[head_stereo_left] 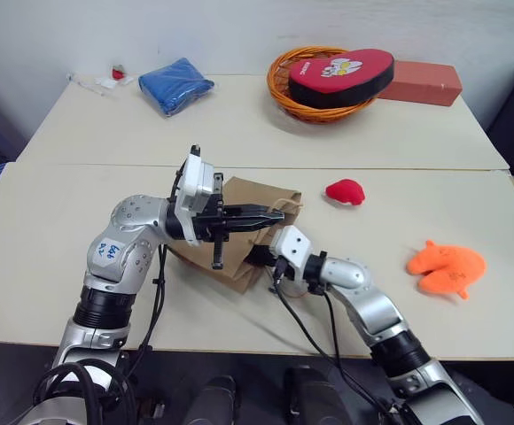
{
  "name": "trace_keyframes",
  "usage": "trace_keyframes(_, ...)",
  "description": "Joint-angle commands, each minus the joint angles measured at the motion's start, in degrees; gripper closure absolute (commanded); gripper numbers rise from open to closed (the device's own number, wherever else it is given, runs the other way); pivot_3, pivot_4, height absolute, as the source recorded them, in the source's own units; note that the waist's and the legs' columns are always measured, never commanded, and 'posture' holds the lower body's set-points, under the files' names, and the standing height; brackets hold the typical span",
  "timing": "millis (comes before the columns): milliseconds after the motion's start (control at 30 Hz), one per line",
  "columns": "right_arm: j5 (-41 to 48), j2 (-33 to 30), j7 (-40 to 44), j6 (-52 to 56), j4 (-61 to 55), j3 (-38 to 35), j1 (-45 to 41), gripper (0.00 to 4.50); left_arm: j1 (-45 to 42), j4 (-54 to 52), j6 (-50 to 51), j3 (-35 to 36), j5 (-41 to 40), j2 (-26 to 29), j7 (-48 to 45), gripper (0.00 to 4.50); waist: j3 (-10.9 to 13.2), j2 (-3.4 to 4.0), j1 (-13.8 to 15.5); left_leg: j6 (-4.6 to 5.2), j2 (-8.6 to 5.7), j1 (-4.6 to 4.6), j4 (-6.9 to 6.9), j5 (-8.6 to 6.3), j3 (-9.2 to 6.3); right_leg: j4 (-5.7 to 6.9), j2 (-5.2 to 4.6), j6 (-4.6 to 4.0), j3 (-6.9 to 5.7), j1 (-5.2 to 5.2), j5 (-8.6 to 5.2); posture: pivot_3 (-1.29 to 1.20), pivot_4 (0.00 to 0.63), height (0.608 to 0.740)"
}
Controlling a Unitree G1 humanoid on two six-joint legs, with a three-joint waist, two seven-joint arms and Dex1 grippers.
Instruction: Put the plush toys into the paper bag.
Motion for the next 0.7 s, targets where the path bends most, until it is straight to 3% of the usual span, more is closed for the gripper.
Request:
trace_keyframes(33, -0.9, 0.2, 0.1, -0.9, 1.6, 0.3, 0.0, 4.49, -2.3, -2.0, 1.9, 2.1, -3.2, 0.6, -0.3, 4.5, 0.0, 0.0, 0.1, 0.0, -0.01, 0.0, 0.0, 0.0, 0.0, 0.0, 0.0, 0.0, 0.0, 0.0, 0.0, 0.0, 0.15, 0.74)
trace_keyframes(367, -0.6, -2.3, 1.6, 0.8, 0.4, -0.9, 2.1, 4.49, -7.9, 0.2, 9.0, 10.3, -10.7, 4.1, 1.9, 4.5, 0.0, 0.0, 0.2, 0.0, -0.03, 0.01, 0.04, -0.01, -0.08, 0.0, -0.02, 0.0, -0.03, 0.05, 0.0, 0.0, 0.15, 0.74)
trace_keyframes(700, 5.3, -2.6, 3.6, -1.8, -6.6, -5.8, 3.3, 4.49, -3.5, -0.9, 7.5, 7.5, -8.0, 3.5, 1.6, 4.5, 0.0, 0.01, 0.1, -0.01, -0.03, 0.0, 0.02, -0.01, -0.08, 0.0, -0.02, 0.0, -0.03, 0.04, 0.0, 0.0, 0.15, 0.74)
